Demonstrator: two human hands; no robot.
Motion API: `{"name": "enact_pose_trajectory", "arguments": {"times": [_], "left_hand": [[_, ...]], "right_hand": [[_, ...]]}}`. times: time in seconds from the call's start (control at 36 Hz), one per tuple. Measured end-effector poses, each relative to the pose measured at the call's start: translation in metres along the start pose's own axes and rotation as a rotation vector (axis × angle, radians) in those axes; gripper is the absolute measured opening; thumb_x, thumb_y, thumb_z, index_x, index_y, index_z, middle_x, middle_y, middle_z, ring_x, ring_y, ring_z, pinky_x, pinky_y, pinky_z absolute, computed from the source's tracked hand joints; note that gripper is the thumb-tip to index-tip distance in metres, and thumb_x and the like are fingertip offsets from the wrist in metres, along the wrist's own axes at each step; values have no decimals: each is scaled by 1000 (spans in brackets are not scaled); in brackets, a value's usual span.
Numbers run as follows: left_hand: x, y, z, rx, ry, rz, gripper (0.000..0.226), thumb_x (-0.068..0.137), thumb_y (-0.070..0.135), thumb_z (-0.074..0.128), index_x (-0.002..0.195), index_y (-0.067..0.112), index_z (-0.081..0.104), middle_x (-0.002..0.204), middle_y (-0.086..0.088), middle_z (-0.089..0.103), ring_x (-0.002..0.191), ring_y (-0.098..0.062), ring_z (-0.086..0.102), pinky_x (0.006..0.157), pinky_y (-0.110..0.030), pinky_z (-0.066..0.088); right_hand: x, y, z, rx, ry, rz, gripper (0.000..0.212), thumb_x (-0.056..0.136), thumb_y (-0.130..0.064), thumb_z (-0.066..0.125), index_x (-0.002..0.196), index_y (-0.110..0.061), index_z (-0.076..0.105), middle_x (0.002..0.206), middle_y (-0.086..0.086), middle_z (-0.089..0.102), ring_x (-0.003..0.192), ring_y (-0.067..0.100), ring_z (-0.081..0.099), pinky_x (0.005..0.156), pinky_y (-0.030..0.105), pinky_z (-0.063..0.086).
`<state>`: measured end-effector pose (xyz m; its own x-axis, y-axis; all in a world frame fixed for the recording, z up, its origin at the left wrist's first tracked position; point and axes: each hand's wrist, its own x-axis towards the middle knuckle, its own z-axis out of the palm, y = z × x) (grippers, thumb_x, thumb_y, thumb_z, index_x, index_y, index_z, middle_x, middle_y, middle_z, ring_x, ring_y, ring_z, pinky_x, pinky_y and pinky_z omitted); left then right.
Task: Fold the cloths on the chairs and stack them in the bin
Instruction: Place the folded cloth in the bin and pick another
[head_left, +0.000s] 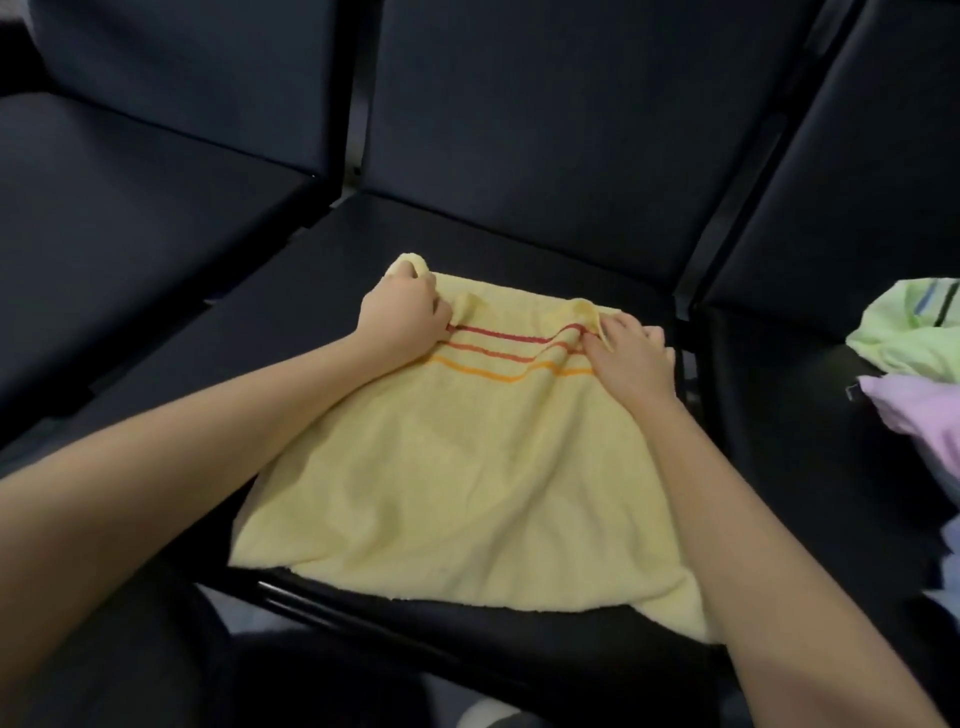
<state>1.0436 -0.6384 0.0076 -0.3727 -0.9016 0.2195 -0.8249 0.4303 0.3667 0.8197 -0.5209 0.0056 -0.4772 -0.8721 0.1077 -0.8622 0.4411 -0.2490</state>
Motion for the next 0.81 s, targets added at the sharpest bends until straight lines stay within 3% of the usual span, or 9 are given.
{"name": "enact_pose_trajectory", "arguments": {"times": [0.14, 0.25, 0.31, 0.36, 0.44, 0.56, 0.61, 0.69, 0.81], "left_hand": [[5, -11, -4, -252, 48, -71, 22, 90, 15, 49, 109, 9, 59, 109, -10, 52, 92, -23, 48, 72, -29, 35], [15, -34, -22, -398, 189, -130, 19, 94, 14, 50, 107, 10, 64, 117, -7, 59, 102, -17, 55, 81, -23, 39], [20, -50, -27, -376, 219, -142, 19, 94, 17, 53, 107, 9, 64, 116, -9, 60, 103, -22, 58, 82, -25, 44], [23, -63, -28, -298, 171, -156, 21, 94, 19, 54, 109, 9, 64, 115, -13, 60, 99, -27, 60, 80, -31, 47], [23, -72, -27, -195, 41, -162, 28, 96, 27, 50, 116, 10, 61, 116, -14, 59, 91, -28, 61, 75, -33, 48], [27, -64, -38, -186, -96, -97, 34, 93, 38, 54, 120, 18, 59, 126, -9, 53, 105, -26, 56, 81, -32, 46], [30, -60, -49, -126, -194, -108, 43, 87, 40, 61, 125, 21, 56, 129, -5, 50, 111, -26, 53, 85, -33, 46], [31, -59, -67, 30, -328, -75, 45, 83, 32, 67, 124, 17, 59, 122, -3, 57, 101, -22, 56, 81, -31, 48], [35, -52, -78, 23, -203, 32, 25, 88, 20, 58, 111, 12, 66, 104, -2, 63, 89, -19, 57, 71, -29, 44]], "right_hand": [[-1, 5, -4, 58, 7, 40, 45, 99, -46, 35, 137, -25, 46, 143, -1, 41, 123, 28, 40, 100, 41, 30], [4, 10, -15, 148, -56, 43, 36, 99, -37, 40, 129, -23, 54, 135, 1, 47, 117, 25, 48, 88, 36, 37], [7, 13, -22, 200, -88, 58, 29, 97, -26, 44, 121, -24, 60, 129, -1, 53, 115, 23, 50, 87, 36, 41], [7, 14, -27, 241, -84, 76, 29, 93, -16, 45, 113, -25, 63, 123, 0, 59, 112, 23, 53, 91, 39, 46], [5, 11, -31, 280, -66, 124, 25, 92, -16, 40, 101, -27, 60, 109, 0, 62, 102, 22, 56, 86, 41, 49], [4, 11, -30, 402, -49, 133, 16, 93, -22, 46, 101, -21, 59, 96, -4, 60, 93, 18, 56, 80, 38, 47], [2, 8, -31, 443, -37, 107, 15, 94, -26, 49, 99, -19, 62, 94, -5, 60, 91, 16, 56, 79, 35, 47], [3, 6, -27, 479, 0, 98, 21, 96, -22, 48, 100, -11, 66, 99, -1, 60, 95, 18, 55, 72, 28, 41], [7, 8, -11, 500, 78, 161, 21, 96, -23, 48, 100, -10, 65, 112, 9, 61, 105, 27, 56, 86, 37, 44]]}}
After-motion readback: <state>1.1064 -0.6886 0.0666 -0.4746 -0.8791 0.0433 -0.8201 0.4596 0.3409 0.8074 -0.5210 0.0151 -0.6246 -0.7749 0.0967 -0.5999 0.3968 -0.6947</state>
